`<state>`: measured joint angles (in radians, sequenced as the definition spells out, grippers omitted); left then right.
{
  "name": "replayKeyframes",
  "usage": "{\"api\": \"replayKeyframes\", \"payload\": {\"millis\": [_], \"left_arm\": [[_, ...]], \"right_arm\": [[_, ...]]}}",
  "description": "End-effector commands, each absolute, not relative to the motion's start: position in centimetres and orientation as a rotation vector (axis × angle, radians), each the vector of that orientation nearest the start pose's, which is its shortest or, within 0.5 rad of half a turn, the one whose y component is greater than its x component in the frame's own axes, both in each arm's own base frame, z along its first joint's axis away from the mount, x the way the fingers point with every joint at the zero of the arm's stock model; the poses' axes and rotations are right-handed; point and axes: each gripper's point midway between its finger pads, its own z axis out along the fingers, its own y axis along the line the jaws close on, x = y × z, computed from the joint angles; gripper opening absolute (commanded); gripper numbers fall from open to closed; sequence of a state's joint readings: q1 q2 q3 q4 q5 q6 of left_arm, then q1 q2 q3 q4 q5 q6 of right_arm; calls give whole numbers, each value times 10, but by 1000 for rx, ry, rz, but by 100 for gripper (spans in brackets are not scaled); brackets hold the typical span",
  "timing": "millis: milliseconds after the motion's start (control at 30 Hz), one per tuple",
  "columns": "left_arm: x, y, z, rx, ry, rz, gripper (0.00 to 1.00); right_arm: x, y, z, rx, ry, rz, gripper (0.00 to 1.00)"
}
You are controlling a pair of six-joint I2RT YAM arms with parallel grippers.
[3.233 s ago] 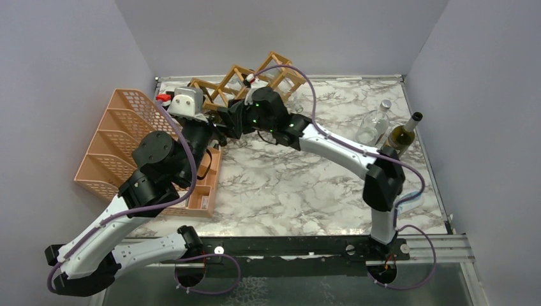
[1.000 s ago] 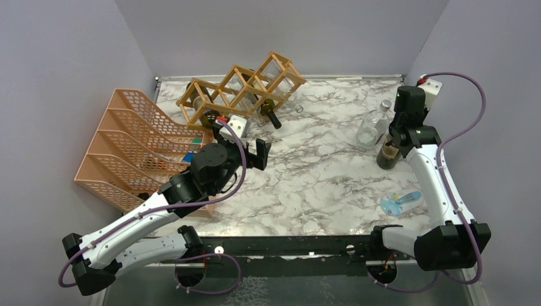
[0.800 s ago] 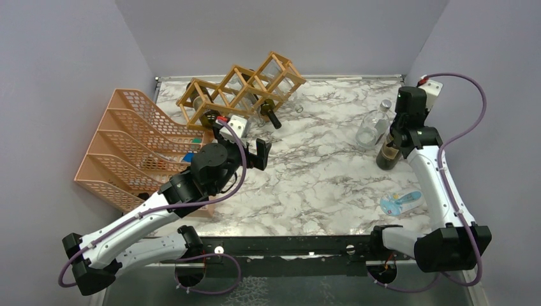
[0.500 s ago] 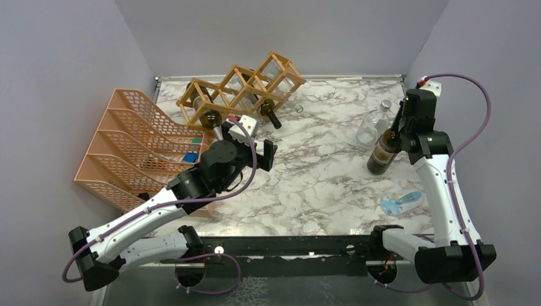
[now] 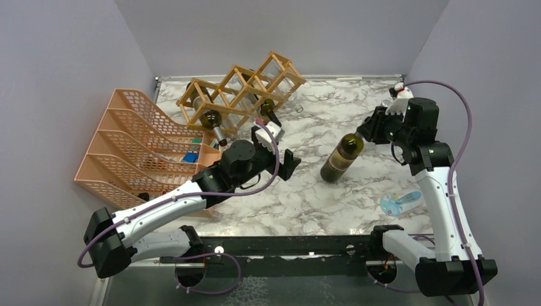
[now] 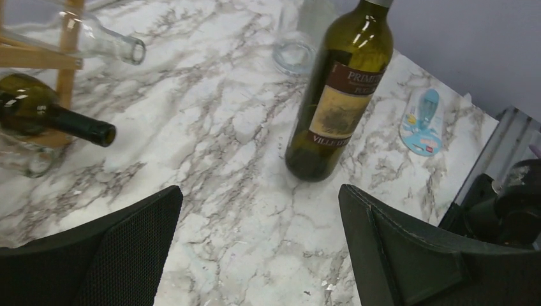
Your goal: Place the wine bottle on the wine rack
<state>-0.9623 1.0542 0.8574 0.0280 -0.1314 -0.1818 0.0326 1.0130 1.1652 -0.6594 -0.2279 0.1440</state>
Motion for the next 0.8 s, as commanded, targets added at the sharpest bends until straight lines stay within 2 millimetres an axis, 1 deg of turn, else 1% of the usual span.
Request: {"api": "replayKeyframes", "payload": {"millis": [0,167,333,467,567,767], "left_arm": [[215,-340,257,683,1639,-913,99],[213,-360,224,737,1672,-971,99],[209,-376,199,798,1719,-1022,99],[196,-387,193,872,1698,-1107,99],[188,-391,189,915,1680,-1153,99],[187,-388,182,915,1662,-1147,98]], "right_arm": [[294,111,312,-289,1902,681,1],[273,136,318,-412,1821,847,1],[256,151,322,-487,1766,952,1],[247,157,325,-523,1742,1005,1],[241,162,329,-557,1727,1046,1],[227,169,337,-625,1680,1105,1]]}}
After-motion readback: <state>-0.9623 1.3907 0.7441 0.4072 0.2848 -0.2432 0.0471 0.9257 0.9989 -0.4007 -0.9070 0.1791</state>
